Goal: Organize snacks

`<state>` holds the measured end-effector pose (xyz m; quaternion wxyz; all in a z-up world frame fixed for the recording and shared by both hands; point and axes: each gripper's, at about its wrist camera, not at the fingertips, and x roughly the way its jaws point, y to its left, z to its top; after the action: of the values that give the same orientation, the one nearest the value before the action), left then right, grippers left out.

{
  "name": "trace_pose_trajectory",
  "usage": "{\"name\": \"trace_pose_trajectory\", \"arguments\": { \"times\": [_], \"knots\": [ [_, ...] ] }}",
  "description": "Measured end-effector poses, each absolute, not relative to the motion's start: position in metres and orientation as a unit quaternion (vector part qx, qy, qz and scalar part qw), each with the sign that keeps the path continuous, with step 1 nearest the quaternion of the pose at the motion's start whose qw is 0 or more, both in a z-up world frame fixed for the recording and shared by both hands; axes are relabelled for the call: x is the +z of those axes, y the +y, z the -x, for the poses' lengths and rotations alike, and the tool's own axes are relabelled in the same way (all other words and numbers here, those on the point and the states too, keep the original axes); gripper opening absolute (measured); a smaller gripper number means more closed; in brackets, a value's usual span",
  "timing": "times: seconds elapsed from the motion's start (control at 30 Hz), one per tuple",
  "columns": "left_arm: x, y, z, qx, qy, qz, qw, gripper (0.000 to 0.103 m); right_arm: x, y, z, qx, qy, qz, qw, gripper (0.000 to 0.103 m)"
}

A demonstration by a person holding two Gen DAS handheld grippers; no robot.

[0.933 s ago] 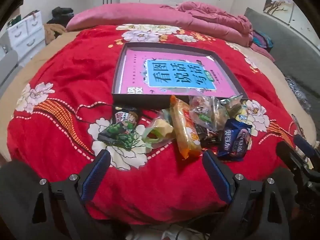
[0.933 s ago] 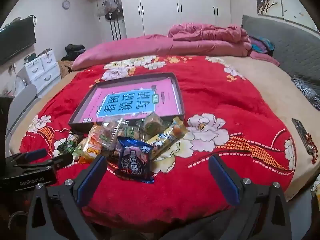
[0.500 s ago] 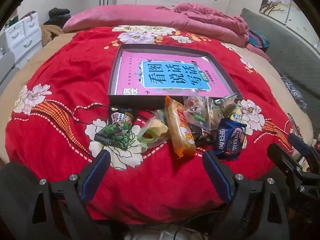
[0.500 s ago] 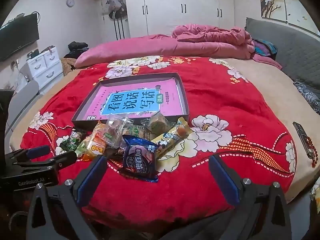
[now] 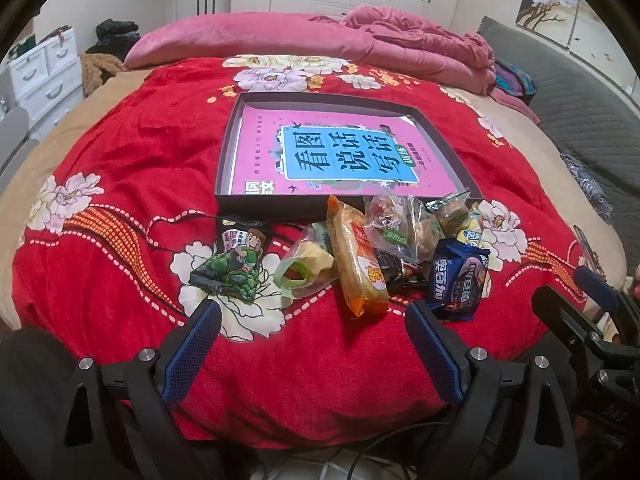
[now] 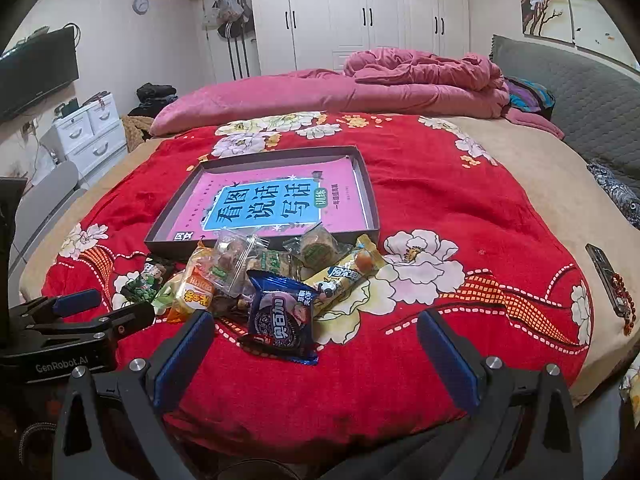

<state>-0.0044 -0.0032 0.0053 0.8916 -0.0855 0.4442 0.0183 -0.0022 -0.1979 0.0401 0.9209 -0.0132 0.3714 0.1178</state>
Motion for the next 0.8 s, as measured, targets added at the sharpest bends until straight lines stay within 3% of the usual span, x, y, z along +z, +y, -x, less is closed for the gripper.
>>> {"name": "trace_pose_trajectory", "arguments": {
  "times": [0.8],
  "knots": [
    [0.0054, -0.0024, 0.0047, 0.020, 0.444, 0.083, 0.892, 0.093, 0.0431, -0.1973, 0.0037, 0.116, 0.369, 0.015, 0.922, 0.102]
  ]
}}
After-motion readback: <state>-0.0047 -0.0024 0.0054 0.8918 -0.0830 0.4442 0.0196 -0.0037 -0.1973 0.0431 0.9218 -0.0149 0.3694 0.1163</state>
